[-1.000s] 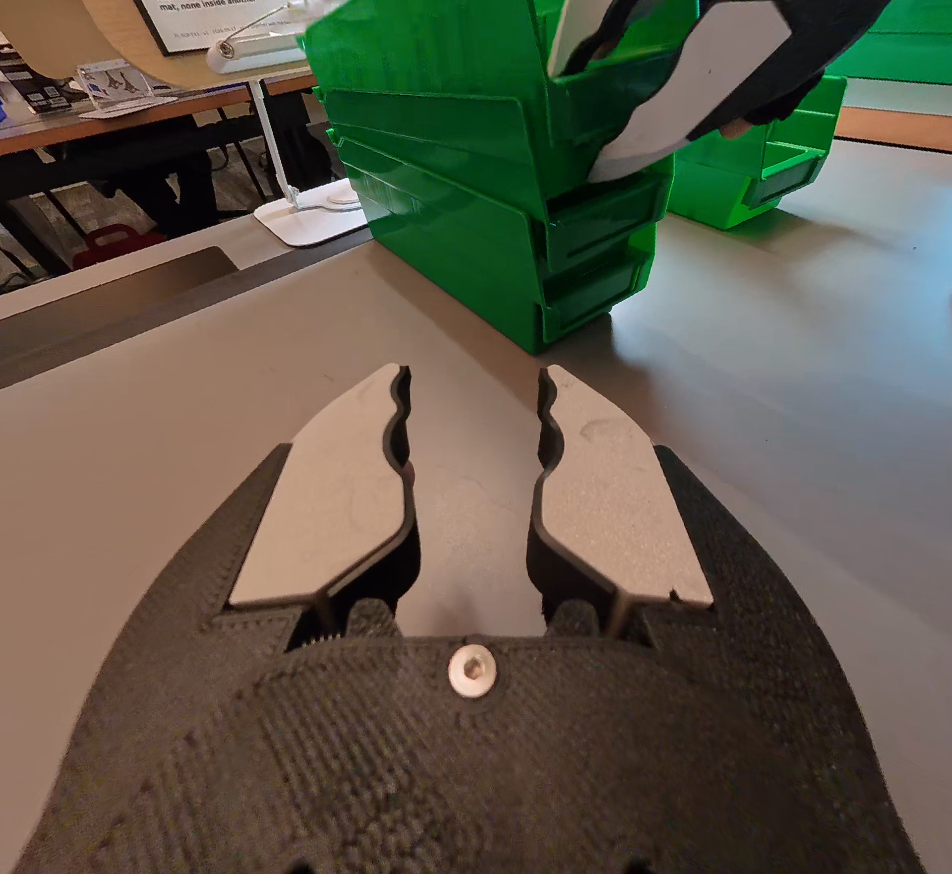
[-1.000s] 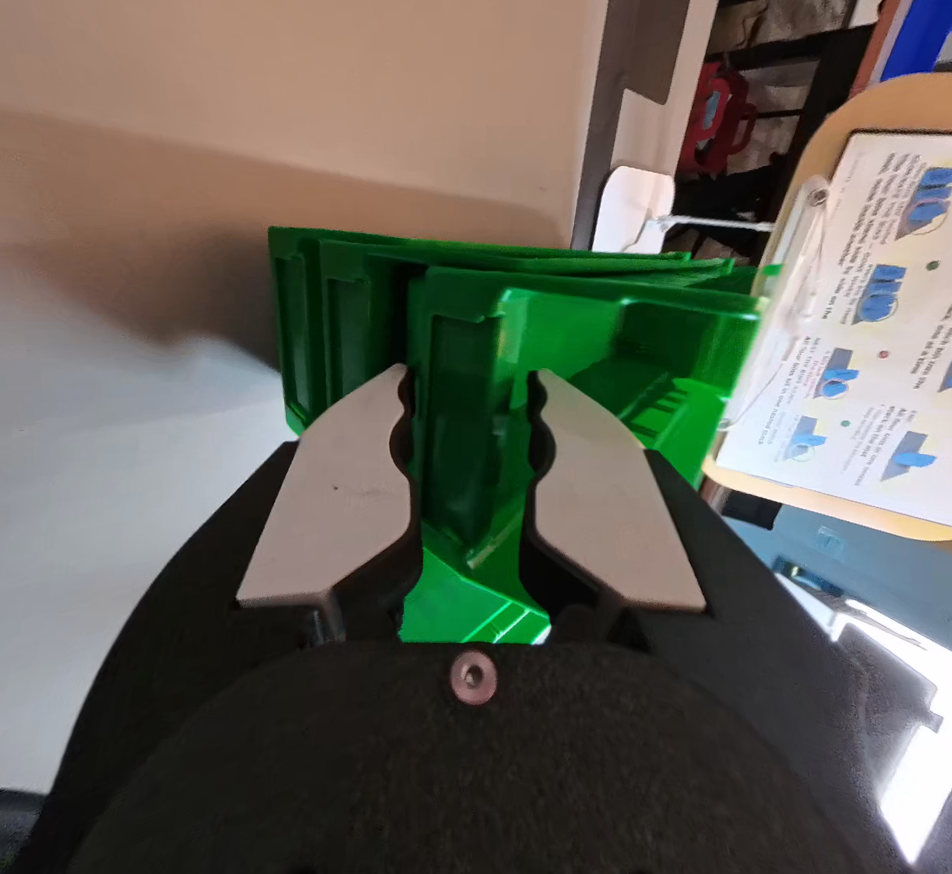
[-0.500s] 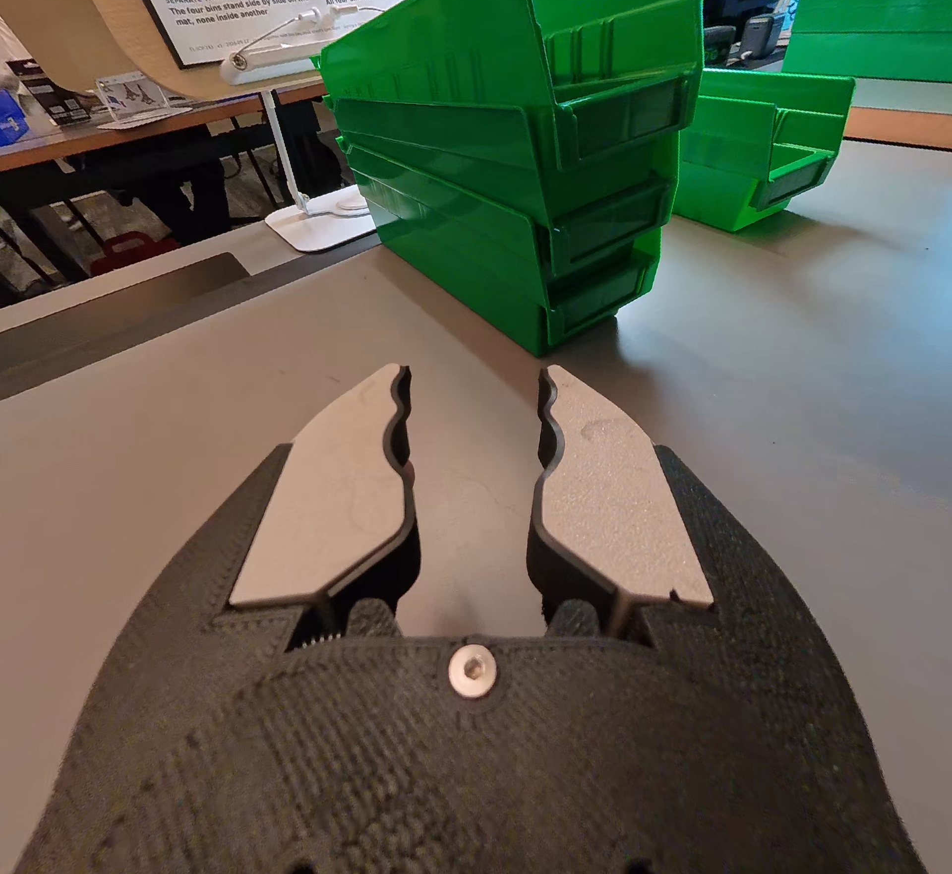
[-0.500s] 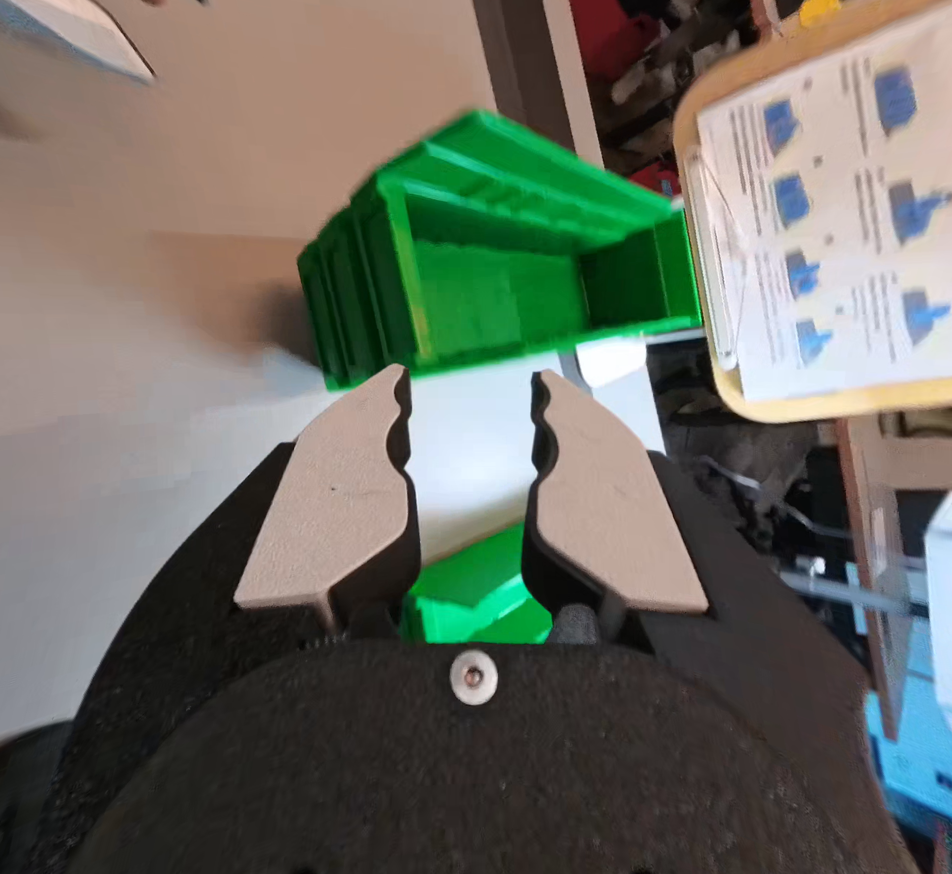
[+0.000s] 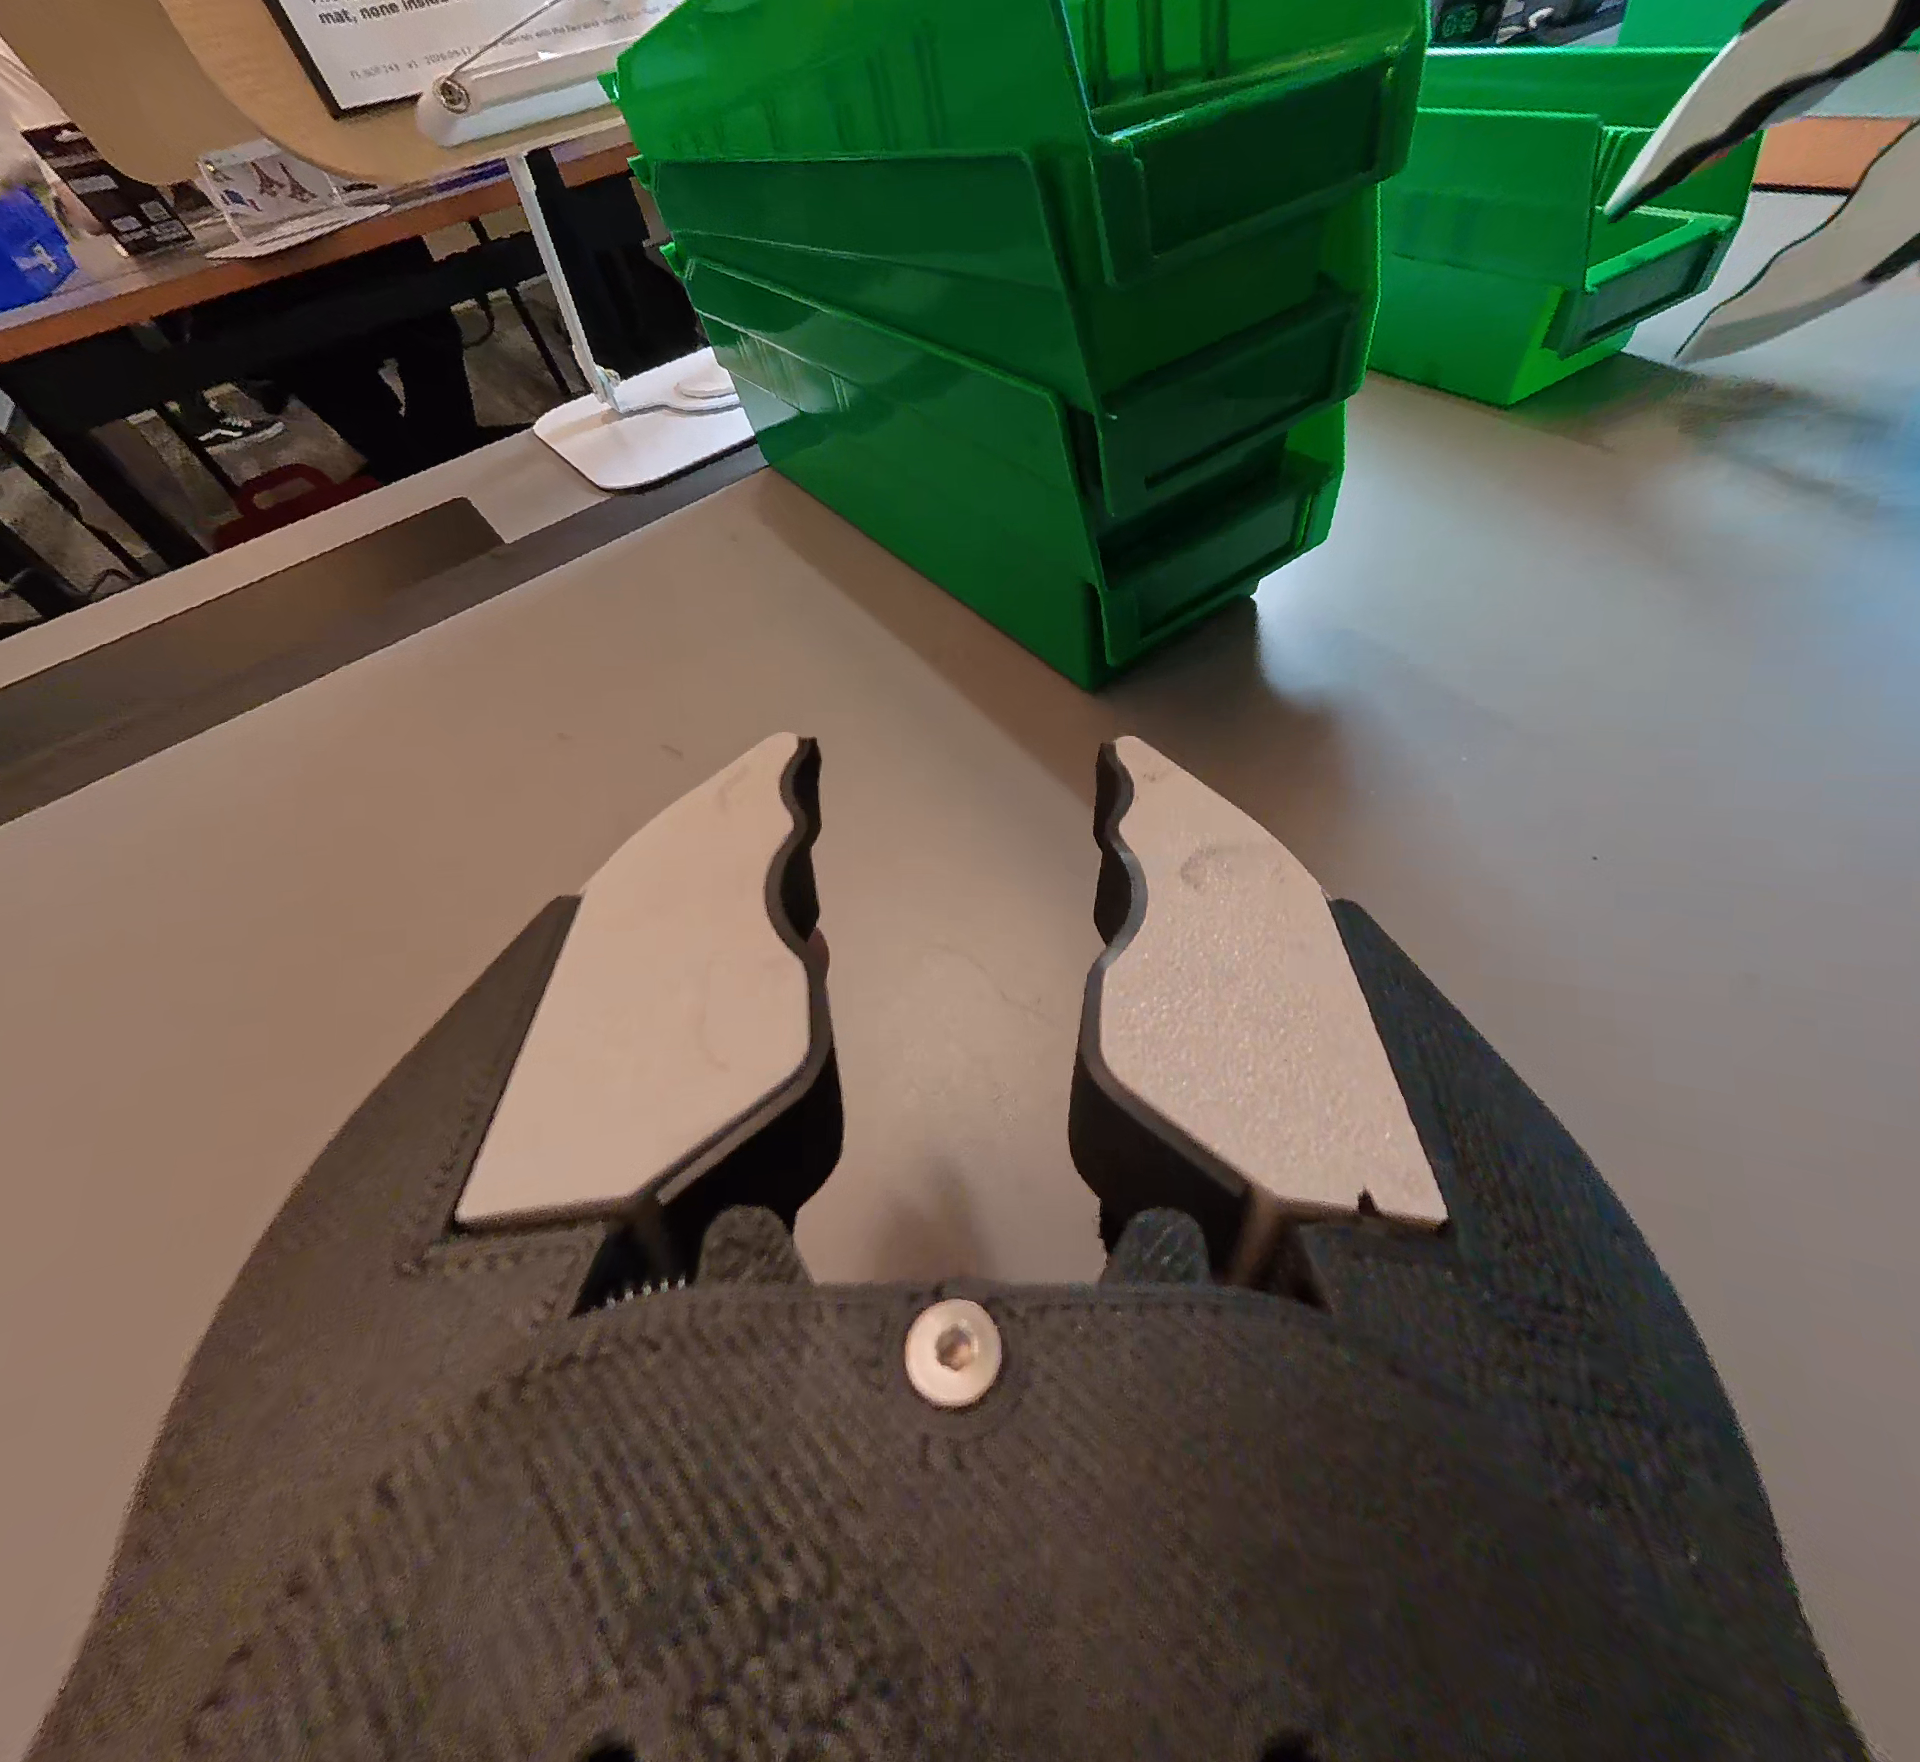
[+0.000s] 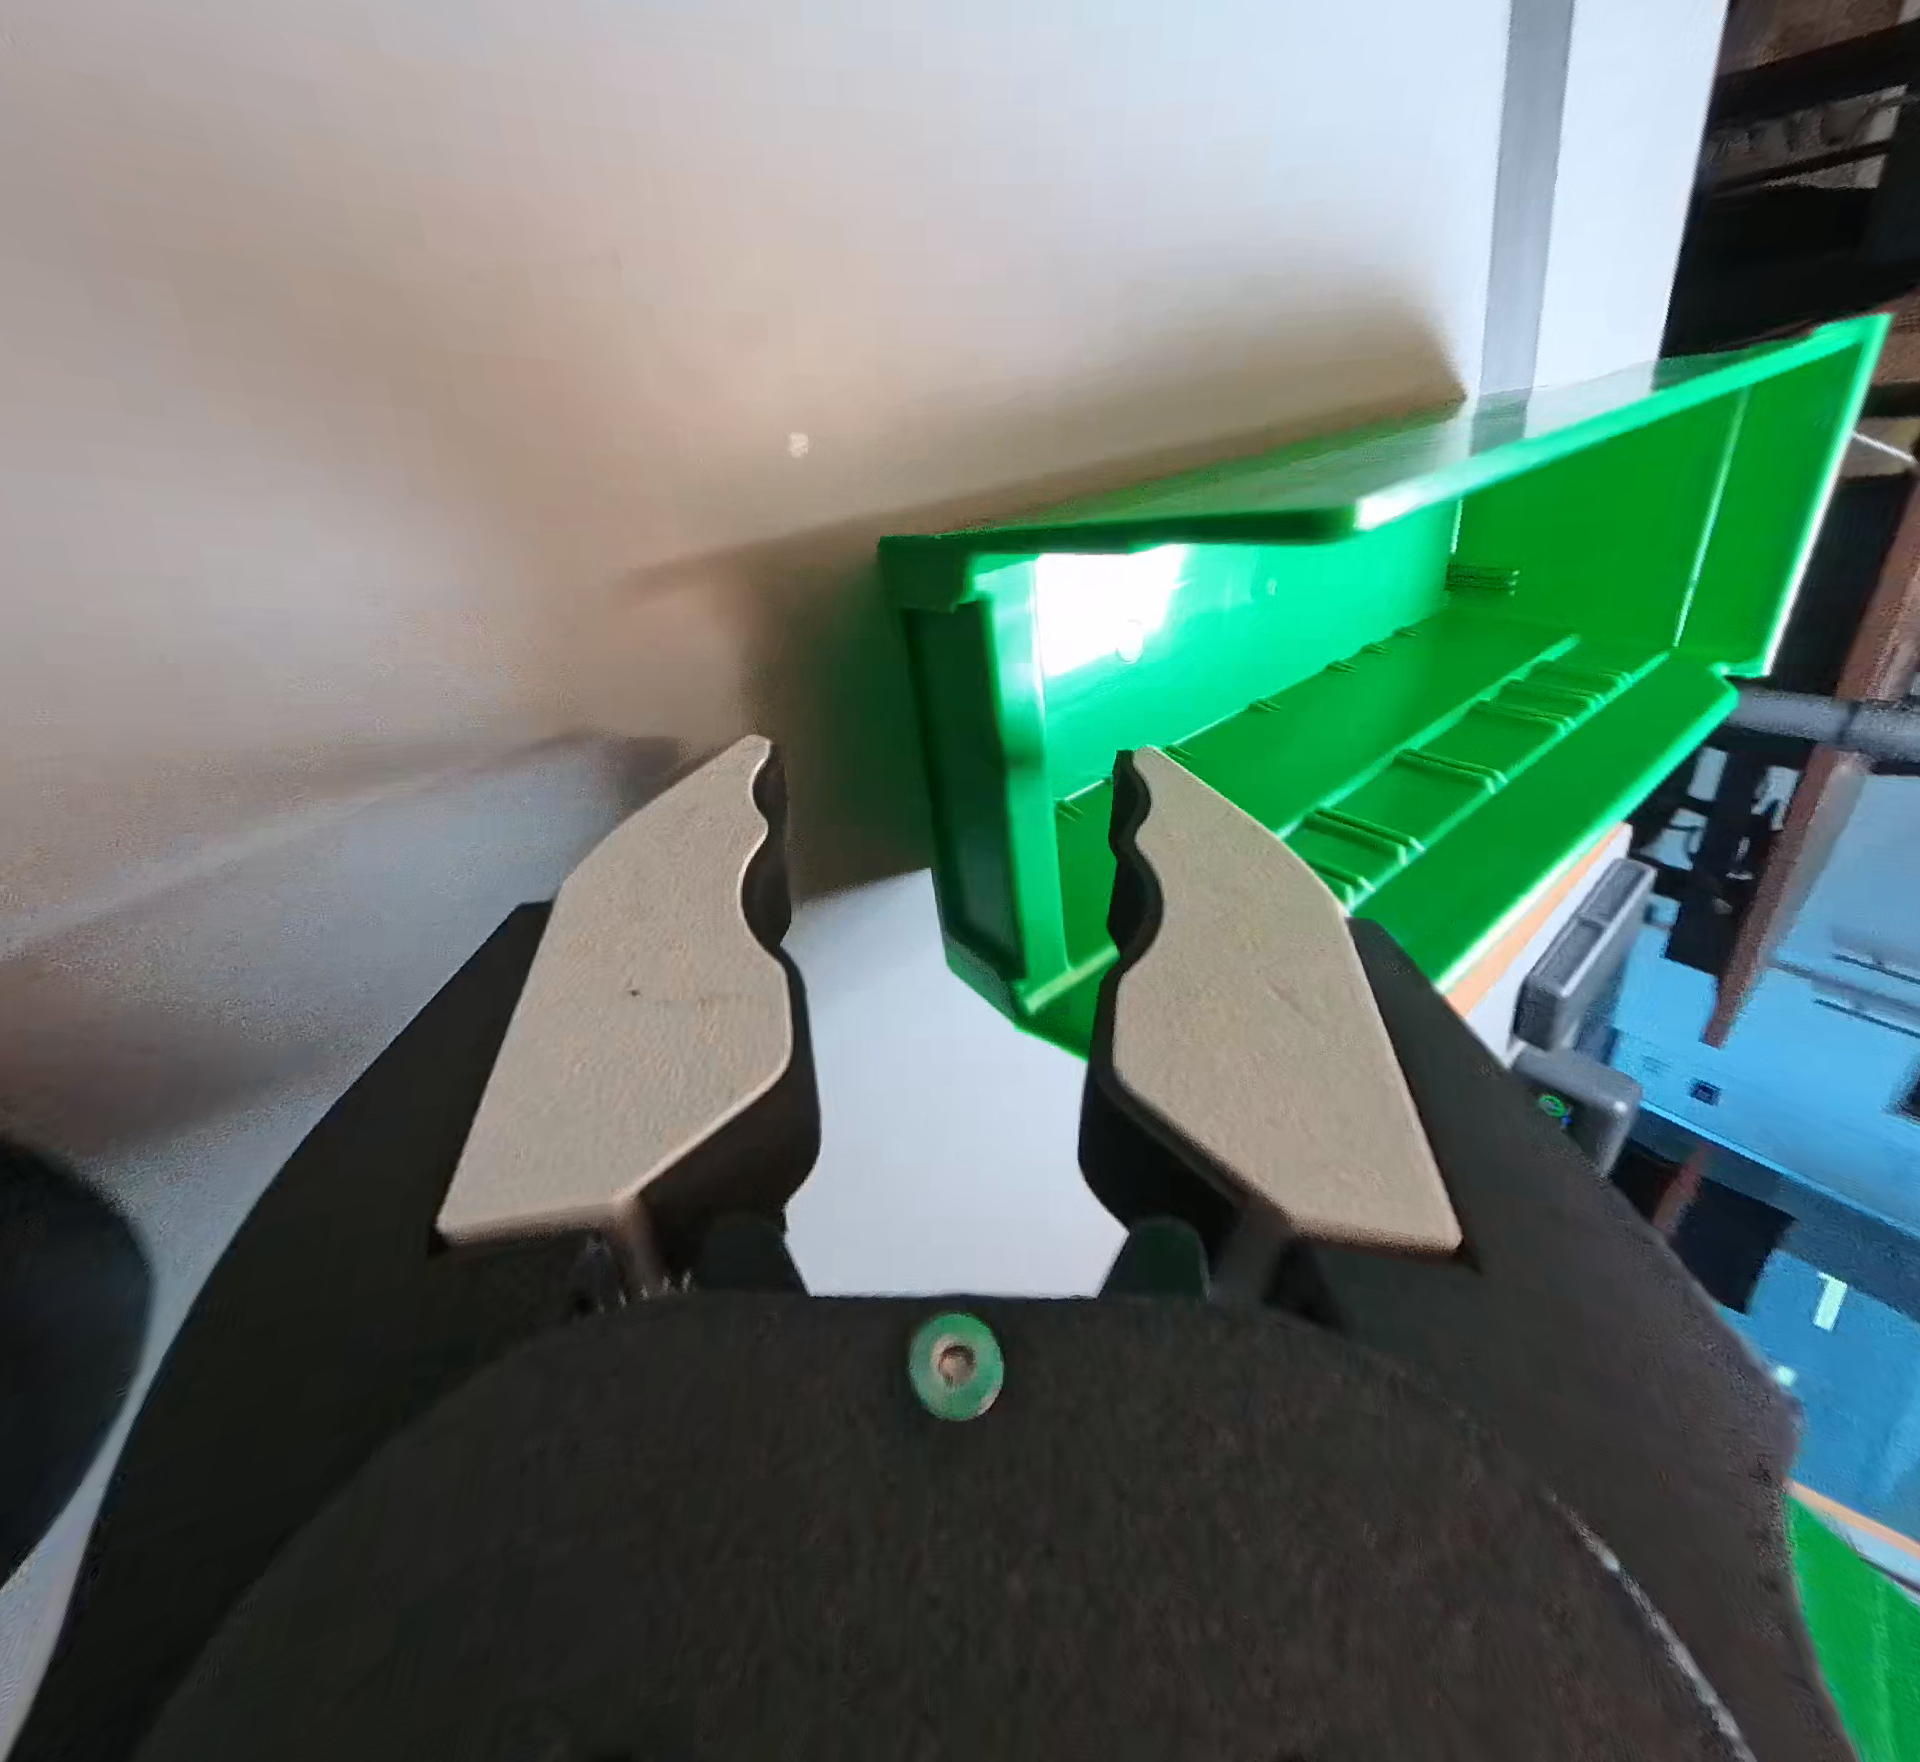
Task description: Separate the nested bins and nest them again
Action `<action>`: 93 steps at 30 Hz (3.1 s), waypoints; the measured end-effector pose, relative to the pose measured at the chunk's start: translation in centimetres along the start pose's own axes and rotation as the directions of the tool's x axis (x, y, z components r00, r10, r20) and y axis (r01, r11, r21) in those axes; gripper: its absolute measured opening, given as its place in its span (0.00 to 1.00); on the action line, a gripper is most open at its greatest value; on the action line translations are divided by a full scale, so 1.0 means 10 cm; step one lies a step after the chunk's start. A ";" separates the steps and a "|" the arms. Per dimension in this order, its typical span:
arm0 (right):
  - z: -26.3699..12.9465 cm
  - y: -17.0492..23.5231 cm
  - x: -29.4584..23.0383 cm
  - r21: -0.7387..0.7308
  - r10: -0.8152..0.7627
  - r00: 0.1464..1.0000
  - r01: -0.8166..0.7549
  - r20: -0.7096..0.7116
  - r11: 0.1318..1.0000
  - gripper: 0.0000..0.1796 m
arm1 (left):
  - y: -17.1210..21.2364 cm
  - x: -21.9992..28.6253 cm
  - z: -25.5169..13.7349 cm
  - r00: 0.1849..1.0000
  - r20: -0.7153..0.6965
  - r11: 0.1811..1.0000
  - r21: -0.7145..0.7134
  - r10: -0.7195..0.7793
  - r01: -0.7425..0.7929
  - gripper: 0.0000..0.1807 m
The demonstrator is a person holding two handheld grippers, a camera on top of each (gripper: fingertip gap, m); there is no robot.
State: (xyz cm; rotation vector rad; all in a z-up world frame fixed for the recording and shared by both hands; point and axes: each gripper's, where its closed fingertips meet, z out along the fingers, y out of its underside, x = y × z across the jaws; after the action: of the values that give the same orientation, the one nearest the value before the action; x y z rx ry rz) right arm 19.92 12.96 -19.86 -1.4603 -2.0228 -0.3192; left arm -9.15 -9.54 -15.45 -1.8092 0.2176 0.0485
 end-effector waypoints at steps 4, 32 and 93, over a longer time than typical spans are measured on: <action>0.26 0.03 -0.03 -0.048 -0.035 0.999 0.035 0.015 0.998 0.29 | -0.02 0.00 -0.01 1.000 0.003 1.000 0.009 0.006 -0.006 0.29; -1.58 -2.44 0.99 0.187 -0.161 0.979 0.183 -0.129 0.965 0.16 | -0.01 0.14 0.00 0.997 -0.045 0.998 0.016 0.065 -0.064 0.29; -0.63 -1.44 -0.36 0.744 0.543 0.794 -0.533 0.274 0.404 0.40 | -0.11 0.07 0.03 0.997 -0.065 0.996 0.085 0.031 -0.025 0.32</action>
State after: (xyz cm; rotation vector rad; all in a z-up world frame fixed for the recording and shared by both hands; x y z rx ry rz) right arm 9.52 1.71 -14.90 -1.3558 -1.2222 0.7886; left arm -8.20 -9.05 -14.61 -1.7255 0.2880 -0.0009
